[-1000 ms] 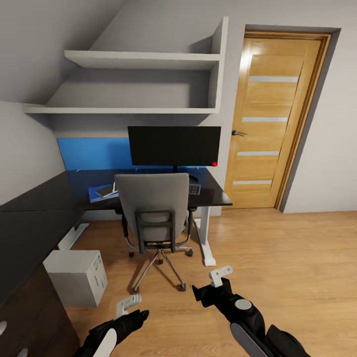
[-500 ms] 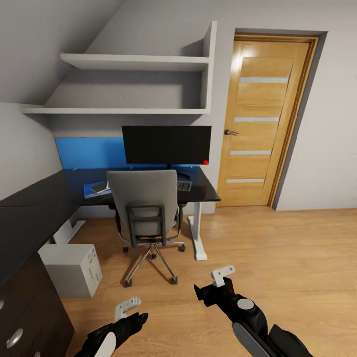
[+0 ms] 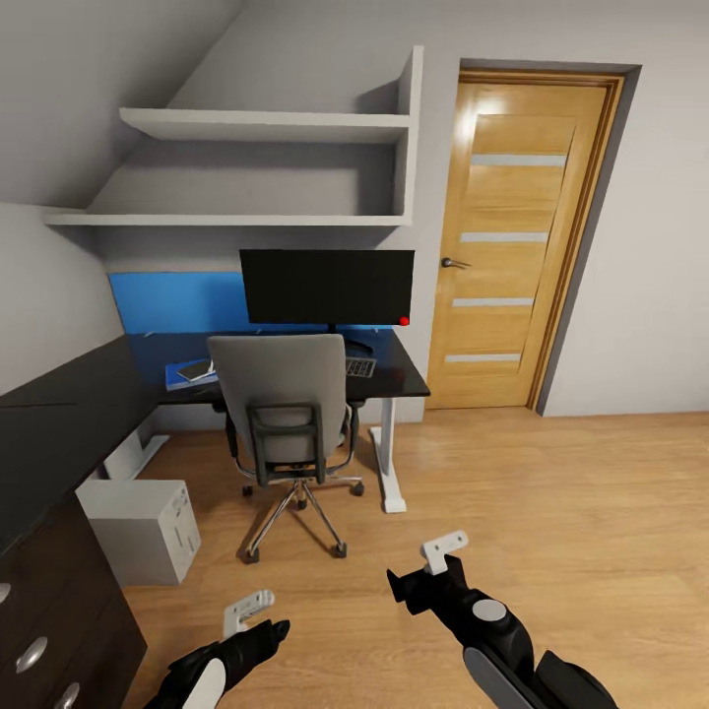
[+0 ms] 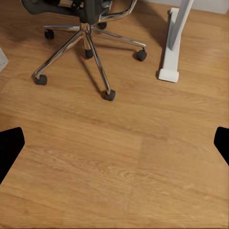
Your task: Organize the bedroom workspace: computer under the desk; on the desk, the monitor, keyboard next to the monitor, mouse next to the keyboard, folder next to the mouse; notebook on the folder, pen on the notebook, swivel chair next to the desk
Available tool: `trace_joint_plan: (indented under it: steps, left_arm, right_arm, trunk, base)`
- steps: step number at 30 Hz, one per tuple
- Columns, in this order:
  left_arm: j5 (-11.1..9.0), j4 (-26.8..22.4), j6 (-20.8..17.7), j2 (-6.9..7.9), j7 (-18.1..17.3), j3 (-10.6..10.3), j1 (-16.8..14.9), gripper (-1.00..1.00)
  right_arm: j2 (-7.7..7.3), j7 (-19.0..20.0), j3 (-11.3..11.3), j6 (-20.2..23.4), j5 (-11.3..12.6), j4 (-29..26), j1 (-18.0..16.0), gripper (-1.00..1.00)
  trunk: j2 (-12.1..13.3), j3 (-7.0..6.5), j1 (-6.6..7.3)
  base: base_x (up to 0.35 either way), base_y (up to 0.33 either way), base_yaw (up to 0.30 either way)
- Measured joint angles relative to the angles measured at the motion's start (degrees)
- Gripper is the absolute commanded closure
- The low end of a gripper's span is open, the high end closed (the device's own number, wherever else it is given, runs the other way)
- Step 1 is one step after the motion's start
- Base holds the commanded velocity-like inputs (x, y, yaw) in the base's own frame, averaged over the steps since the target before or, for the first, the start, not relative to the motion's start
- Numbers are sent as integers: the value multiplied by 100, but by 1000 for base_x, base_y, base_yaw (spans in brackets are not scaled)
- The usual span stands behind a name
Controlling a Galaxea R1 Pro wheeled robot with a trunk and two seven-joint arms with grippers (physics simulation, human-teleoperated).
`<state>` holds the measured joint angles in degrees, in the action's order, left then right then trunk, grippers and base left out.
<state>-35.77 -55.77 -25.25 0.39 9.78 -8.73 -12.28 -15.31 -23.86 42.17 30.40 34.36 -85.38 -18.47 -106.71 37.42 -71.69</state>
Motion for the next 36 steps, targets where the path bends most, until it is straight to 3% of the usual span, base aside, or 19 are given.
trace_joint_plan:
  steps: [11, 18, 36]
  left_arm:
    - [2, 1, 0, 0, 0, 17, 0, -100]
    - [13, 138, 5, -9, 3, 83, 0, -100]
    - [14, 153, 1, -10, -68, 64, 0, -100]
  right_arm:
    - [0, 2, -1, -4, 0, 7, 17, -100]
    - [-2, -46, 48, -24, 12, 605, 95, -100]
    - [-6, -53, 79, 13, 15, 698, 157, -100]
  trunk:
    - [0, 0, 0]
    - [0, 0, 0]
    - [0, 0, 0]
  base:
    - [-13, -10, 0]
    - [-3, -3, 0]
    - [0, 0, 0]
